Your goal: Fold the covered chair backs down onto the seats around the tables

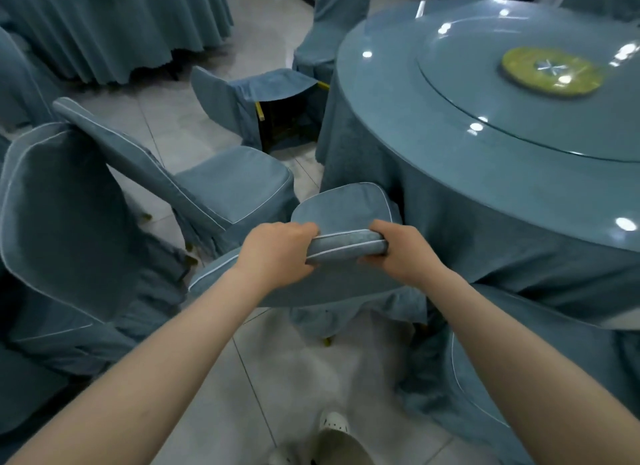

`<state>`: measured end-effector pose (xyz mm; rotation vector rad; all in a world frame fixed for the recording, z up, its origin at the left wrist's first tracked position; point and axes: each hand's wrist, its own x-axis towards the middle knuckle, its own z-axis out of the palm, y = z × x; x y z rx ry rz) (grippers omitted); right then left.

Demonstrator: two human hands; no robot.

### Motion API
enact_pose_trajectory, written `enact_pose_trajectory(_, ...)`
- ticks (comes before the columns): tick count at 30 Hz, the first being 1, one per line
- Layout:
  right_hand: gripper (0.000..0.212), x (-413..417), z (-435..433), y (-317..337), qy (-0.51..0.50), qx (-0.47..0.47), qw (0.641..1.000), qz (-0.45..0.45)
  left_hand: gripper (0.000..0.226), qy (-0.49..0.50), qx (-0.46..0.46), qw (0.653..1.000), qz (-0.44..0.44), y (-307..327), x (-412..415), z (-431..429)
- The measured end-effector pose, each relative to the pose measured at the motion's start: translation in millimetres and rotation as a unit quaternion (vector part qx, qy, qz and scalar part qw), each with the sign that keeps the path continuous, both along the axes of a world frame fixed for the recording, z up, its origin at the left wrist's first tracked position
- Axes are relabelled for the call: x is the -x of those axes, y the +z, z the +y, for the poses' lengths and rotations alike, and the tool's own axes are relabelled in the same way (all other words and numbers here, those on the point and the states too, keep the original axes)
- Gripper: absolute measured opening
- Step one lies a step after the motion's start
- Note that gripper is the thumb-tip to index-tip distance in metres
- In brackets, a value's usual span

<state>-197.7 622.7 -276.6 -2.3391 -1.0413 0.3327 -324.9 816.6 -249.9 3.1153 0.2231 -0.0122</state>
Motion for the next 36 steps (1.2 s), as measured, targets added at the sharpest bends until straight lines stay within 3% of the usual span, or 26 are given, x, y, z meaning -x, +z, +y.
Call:
enact_pose_trajectory(5,0.029,-6,-6,0,-0.015,0.005,1.0,0.008,0.036,0.051,0.048,0.997,-0.011,-2,4,12)
enact_pose_trajectory(9,0.029,-4,-14,3,-0.029,0.047,0.996,-0.065,0.029,0.095,0.128,0.985,-0.07,-14,26,21)
enact_pose_trajectory(13,0.053,12,0,15,0.042,0.048,0.985,-0.157,0.031,0.063,0.173,0.981,-0.062,-18,24,22)
enact_pose_trajectory(16,0.041,21,11,23,-0.003,0.076,0.983,-0.167,0.039,0.029,0.189,0.981,-0.029,-17,23,25)
enact_pose_trajectory(21,0.031,28,-5,20,-0.049,0.092,0.974,-0.203,0.019,0.001,0.105,0.994,-0.012,-17,15,23)
enact_pose_trajectory(29,0.029,87,-36,-20,-0.128,0.147,0.973,-0.126,0.02,-0.156,0.048,0.986,0.026,-20,0,12)
enact_pose_trajectory(36,0.028,117,-36,-28,-0.182,0.131,0.971,-0.086,0.022,-0.194,0.062,0.979,0.018,-26,9,17)
